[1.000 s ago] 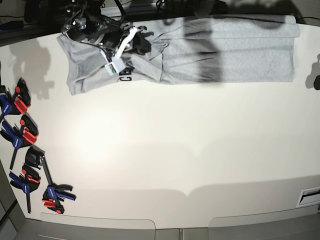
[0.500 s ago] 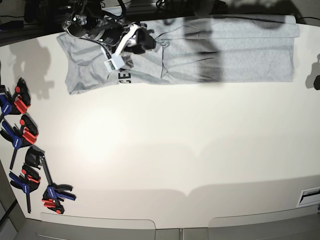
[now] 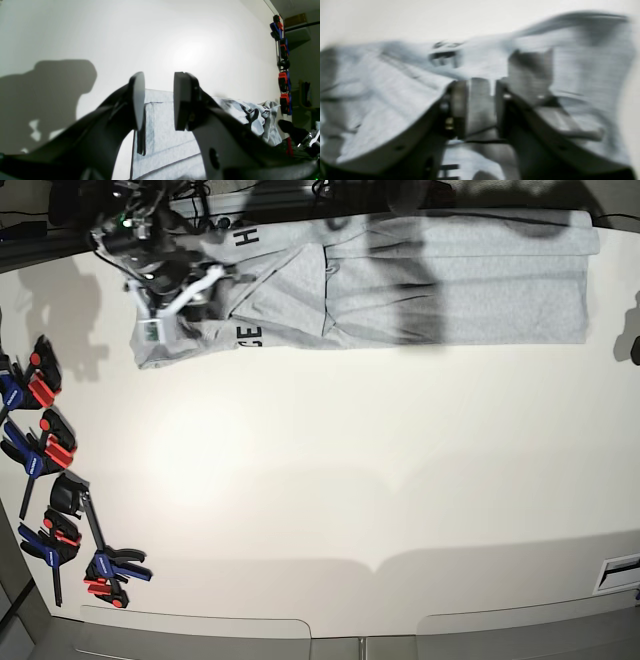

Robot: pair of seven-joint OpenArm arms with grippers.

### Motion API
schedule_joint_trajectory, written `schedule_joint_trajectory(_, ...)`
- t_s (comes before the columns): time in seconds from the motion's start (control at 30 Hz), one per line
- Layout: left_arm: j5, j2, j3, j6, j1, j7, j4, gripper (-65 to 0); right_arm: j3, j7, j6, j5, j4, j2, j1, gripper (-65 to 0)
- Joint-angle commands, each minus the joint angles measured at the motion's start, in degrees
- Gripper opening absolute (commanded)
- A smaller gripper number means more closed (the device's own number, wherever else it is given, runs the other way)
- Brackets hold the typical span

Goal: Fold the T-shirt properly
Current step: 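Grasp the sleeve edge with the right gripper and fold it onto the body, then move the left gripper to the shirt's opposite end and grasp the edge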

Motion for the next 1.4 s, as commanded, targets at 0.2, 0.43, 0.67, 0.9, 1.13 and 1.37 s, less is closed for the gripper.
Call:
schedule_joint_trajectory(0.2,-1.39,-1.9,-0.61,-0.49,-0.44,-1.33,0.79,-46.8,1.29,3.52,0.17,0.7,-2.67,0.13,1.07,-65.0)
schedule_joint_trajectory(0.43,-1.39,-1.9,-0.61,-0.49,-0.42,-1.31,0.79,-46.9,1.27,6.25,1.46,0.59,-12.44,0.15,8.11,-65.0)
schedule_joint_trajectory(0.67,-0.92,-1.9,-0.61,-0.49,-0.42,-1.31,0.79,-46.9,1.29,6.01,1.73,0.22,-14.99,1.29,11.74,-65.0)
schedule_joint_trajectory(0.9,-0.44,-1.88,-0.61,-0.49,-0.42,-2.23,0.79,-46.9,1.29,7.89,-2.23,-5.51,-20.04,3.28,11.74,-65.0)
schedule_joint_trajectory(1.13,2.01,-1.73,-0.61,-0.49,-0.42,-5.35,0.79,-44.8,1.29,9.4,-2.45,-1.68,-20.7,3.76,13.46,-65.0)
schedule_joint_trajectory(1.37,9.68,1.25,-0.61,-0.49,0.9,-8.63,0.79,-29.4,1.29,1.99,5.46,9.03,-20.65,3.76,18.29,-59.9)
